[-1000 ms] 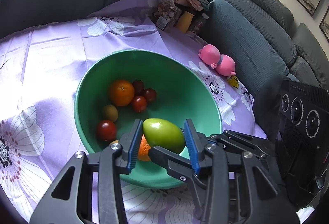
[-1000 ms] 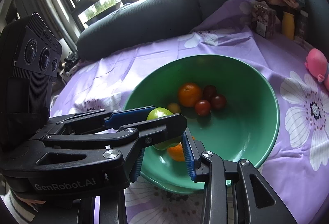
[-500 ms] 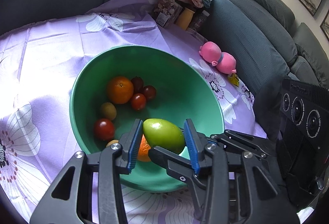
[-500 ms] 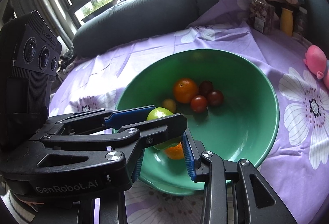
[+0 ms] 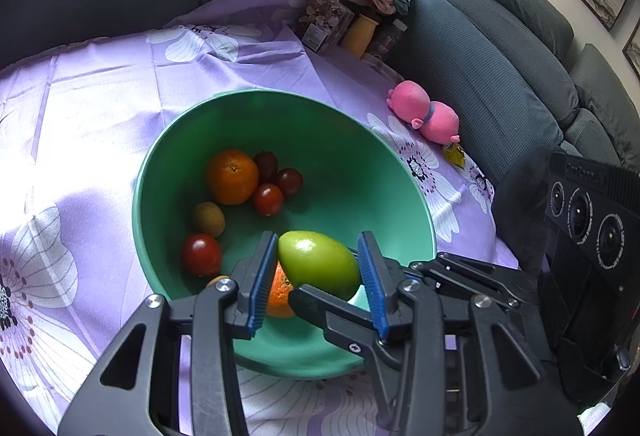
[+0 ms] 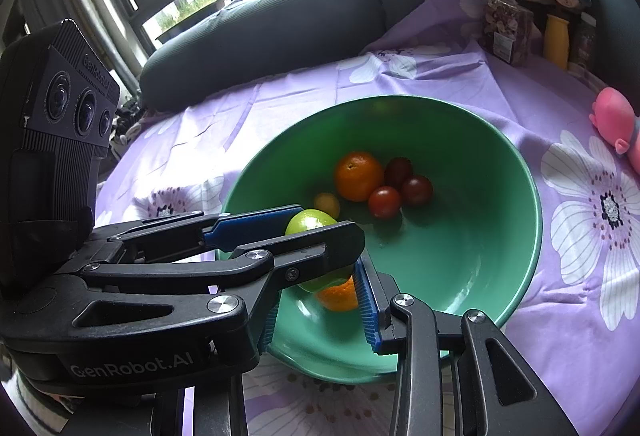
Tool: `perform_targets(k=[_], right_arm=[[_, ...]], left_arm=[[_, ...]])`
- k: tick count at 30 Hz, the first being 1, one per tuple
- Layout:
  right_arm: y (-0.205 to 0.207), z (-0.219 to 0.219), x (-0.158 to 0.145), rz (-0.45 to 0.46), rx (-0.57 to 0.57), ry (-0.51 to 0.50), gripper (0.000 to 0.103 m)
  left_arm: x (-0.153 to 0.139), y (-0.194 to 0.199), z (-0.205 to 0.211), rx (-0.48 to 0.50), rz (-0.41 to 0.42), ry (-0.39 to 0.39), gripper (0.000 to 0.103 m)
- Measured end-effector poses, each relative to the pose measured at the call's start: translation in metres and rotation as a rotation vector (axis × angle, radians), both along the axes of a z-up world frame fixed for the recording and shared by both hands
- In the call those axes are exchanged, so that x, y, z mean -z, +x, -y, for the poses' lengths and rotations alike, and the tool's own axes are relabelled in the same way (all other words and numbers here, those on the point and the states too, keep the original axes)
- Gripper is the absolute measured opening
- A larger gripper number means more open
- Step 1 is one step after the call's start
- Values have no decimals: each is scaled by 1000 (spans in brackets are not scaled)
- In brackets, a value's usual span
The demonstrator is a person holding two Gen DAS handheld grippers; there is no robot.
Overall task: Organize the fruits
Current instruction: 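Carry the green fruit in both tools over the green bowl and lower it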
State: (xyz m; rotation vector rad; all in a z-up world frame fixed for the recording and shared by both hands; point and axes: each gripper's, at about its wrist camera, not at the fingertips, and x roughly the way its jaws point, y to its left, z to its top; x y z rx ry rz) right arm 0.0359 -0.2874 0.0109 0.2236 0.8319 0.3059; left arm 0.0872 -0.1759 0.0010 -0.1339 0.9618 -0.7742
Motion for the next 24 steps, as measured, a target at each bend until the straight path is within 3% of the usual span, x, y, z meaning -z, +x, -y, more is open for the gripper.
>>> perform_targets(k=[24], right_arm=[[15, 2, -2, -29, -8, 3, 37]], left_arm=[[0, 16, 4, -16, -35, 6, 41]])
